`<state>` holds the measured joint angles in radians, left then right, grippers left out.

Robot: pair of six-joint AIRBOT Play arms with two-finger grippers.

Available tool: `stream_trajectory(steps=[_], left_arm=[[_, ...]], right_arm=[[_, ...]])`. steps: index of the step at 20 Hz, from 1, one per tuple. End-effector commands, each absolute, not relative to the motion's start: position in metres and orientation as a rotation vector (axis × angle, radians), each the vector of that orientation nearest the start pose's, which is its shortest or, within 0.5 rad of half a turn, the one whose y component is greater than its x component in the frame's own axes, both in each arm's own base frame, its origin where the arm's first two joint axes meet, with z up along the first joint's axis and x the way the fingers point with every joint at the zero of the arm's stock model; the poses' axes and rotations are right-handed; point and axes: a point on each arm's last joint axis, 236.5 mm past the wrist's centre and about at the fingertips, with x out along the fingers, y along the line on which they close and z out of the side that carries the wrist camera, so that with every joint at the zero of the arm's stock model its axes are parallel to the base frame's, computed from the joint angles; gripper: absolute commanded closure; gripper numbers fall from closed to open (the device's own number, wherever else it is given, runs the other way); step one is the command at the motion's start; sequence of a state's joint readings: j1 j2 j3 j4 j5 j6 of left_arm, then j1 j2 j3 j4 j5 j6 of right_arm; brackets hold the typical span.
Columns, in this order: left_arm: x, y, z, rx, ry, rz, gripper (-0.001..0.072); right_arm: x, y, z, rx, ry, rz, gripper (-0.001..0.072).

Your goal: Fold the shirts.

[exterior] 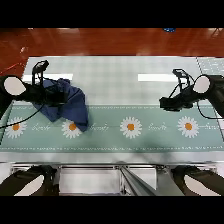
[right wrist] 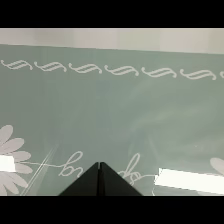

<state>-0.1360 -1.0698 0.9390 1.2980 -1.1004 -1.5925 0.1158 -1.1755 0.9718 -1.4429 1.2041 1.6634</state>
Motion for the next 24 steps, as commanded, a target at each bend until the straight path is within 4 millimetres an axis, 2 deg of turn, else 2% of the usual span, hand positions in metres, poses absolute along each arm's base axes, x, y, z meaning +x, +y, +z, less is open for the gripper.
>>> stream_trajectory(steps=[1, 10, 14, 16, 19, 20, 21, 22, 23, 24], left_arm=[[0.326, -0.102, 0.015, -0.191, 1.244, -0.241, 0.0680], [0.326, -0.102, 0.015, -0.191, 1.243, -0.241, 0.0680], [0.334, -0.102, 0.017, -0.193, 1.210, -0.238, 0.0680], [0.340, -0.100, 0.019, -0.177, 1.179, -0.235, 0.0680], [0.361, -0.081, 0.022, -0.096, 1.099, -0.186, 0.0644], [0.369, -0.074, 0.025, -0.056, 1.066, -0.167, 0.0536], [0.377, -0.068, 0.030, -0.023, 1.032, -0.153, 0.0210], [0.387, -0.060, 0.038, 0.008, 0.990, -0.132, 0.0199], [0.398, -0.049, 0.050, 0.045, 0.940, -0.108, 0.0199], [0.411, -0.039, 0.064, 0.062, 0.887, -0.084, 0.0199]], right_arm=[[0.315, 0.065, -0.021, 0.118, 1.421, 0.097, 0.0685], [0.315, 0.065, -0.021, 0.118, 1.421, 0.097, 0.0684], [0.315, 0.065, -0.021, 0.118, 1.419, 0.096, 0.0684], [0.338, 0.066, -0.016, 0.126, 1.321, 0.097, 0.0684], [0.360, 0.073, -0.008, 0.167, 1.225, 0.107, 0.0684], [0.371, 0.073, -0.003, 0.174, 1.172, 0.107, 0.0684], [0.380, 0.075, 0.001, 0.186, 1.129, 0.109, 0.0684], [0.388, 0.075, 0.005, 0.184, 1.095, 0.108, 0.0658], [0.394, 0.072, 0.008, 0.174, 1.064, 0.103, 0.0447], [0.398, 0.069, 0.009, 0.154, 1.047, 0.098, 0.0295]])
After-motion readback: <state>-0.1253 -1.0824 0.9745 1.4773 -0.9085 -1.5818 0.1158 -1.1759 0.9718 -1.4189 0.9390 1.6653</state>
